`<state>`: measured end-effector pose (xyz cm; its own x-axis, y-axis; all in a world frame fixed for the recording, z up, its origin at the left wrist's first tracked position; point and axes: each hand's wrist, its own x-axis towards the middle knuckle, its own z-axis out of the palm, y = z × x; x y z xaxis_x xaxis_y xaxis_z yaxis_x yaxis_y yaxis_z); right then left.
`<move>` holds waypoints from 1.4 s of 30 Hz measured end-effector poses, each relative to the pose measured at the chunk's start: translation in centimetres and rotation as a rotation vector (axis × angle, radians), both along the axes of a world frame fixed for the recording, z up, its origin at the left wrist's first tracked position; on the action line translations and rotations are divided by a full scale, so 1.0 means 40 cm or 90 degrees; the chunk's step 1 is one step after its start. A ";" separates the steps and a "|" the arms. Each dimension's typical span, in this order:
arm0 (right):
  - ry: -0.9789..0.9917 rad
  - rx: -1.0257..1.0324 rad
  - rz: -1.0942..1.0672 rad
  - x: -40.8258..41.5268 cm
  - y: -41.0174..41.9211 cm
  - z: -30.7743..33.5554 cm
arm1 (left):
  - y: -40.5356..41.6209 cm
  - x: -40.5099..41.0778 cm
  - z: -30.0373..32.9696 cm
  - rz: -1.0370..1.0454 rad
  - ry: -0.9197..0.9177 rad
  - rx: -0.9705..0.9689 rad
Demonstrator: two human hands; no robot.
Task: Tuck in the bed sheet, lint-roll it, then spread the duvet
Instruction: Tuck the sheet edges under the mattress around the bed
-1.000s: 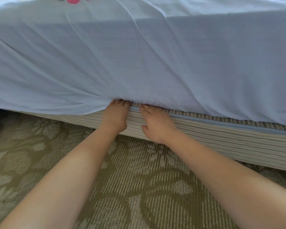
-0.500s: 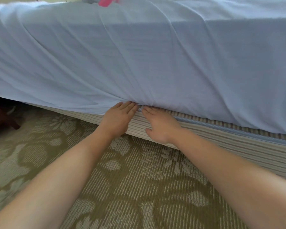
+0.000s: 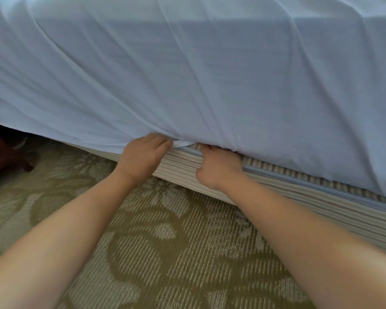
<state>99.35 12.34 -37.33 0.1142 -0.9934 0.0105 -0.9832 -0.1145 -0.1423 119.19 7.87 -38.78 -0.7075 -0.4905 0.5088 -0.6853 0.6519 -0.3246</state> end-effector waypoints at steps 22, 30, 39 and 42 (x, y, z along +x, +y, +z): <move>0.082 0.129 0.064 0.182 0.045 0.109 | -0.066 0.122 0.081 -0.024 0.042 0.239; 0.050 0.124 0.046 0.199 -0.036 0.088 | -0.060 0.178 0.017 0.023 -0.083 0.224; 0.097 0.226 0.069 0.212 -0.094 0.143 | -0.076 0.185 0.030 0.008 -0.050 0.145; 0.125 0.197 0.104 0.220 -0.087 0.166 | -0.100 0.174 0.048 0.063 -0.015 0.180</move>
<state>108.16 8.88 -30.70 0.2408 -0.9148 -0.3241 -0.9676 -0.2525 -0.0063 126.13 3.87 -36.85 -0.6594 -0.6775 0.3259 -0.7443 0.6495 -0.1557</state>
